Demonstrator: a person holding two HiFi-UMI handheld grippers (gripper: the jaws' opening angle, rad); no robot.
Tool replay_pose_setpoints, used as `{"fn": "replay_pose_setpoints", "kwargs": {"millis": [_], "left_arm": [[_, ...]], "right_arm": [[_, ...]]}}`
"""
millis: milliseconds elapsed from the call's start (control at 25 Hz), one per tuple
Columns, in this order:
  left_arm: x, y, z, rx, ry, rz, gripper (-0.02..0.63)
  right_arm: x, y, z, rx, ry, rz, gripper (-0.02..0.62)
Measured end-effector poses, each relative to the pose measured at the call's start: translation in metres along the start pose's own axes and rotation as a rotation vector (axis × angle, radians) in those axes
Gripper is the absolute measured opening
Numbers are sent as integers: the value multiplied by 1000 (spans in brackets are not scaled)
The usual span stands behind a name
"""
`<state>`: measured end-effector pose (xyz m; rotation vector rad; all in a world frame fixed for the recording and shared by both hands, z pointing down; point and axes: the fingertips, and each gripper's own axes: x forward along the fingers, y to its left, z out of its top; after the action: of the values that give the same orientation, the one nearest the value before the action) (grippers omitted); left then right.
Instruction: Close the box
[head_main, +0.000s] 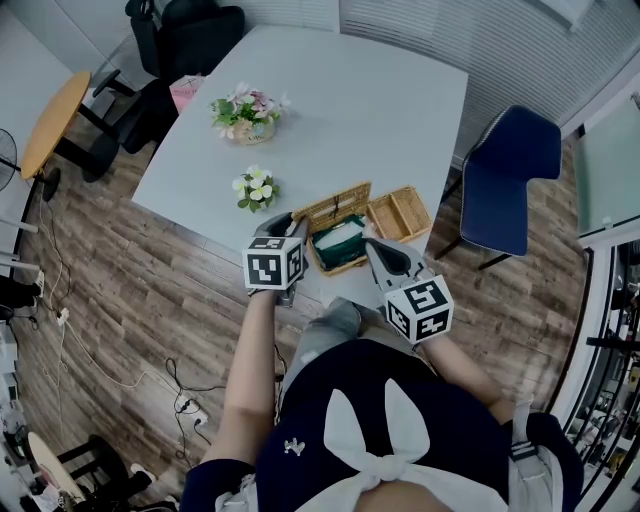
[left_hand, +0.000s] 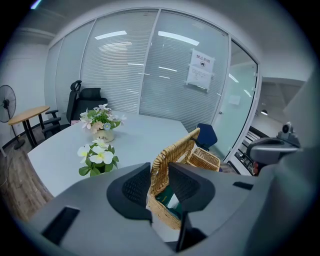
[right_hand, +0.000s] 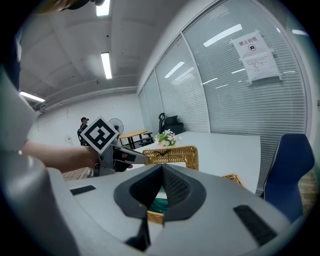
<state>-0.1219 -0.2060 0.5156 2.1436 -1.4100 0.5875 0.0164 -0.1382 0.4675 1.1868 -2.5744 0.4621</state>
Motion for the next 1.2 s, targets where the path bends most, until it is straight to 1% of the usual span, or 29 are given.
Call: {"fn": "replay_pose_setpoints", "kwargs": {"millis": [640,840,1200], "left_arm": [[-9,-11,-11,48,30,5,118],[-11,-14,-14,42,36,2,117],[-16,-23,-24,77,53,1,117]], "right_arm": [[-11,6,-4,-2,-3,5,3],[-14,8,-5,3,-3,6,5],[-21,15,-11,10,-7,3,4]]}}
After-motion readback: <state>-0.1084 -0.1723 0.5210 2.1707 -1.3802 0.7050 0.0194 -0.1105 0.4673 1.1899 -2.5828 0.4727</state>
